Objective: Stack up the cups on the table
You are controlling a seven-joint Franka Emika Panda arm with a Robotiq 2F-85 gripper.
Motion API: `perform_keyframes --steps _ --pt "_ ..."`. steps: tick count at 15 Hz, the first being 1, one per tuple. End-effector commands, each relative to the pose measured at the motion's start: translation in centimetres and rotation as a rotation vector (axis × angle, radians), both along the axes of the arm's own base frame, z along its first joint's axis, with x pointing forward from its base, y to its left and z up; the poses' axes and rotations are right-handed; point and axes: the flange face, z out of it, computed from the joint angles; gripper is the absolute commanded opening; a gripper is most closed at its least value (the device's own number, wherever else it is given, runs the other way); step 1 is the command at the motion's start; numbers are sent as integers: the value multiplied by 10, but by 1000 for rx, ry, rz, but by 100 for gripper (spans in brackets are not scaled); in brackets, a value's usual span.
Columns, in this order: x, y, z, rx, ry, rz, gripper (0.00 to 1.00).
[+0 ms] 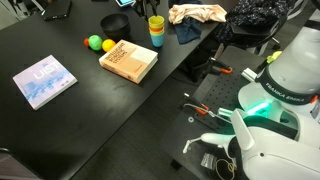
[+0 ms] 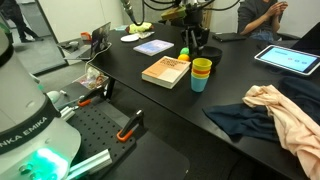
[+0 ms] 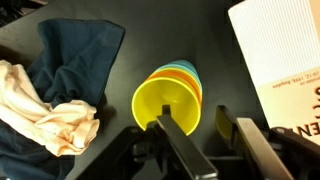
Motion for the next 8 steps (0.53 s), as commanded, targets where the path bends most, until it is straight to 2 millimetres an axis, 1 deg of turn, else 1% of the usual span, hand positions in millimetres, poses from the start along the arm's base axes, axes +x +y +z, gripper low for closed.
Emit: perform_keyframes --steps 1,3,4,8 --pt "-3 6 8 -18 40 -17 82" --pt "-7 6 12 -14 73 -28 97" --pt "-9 7 16 -11 81 -28 100" --pt "-10 6 33 -4 70 -40 100"
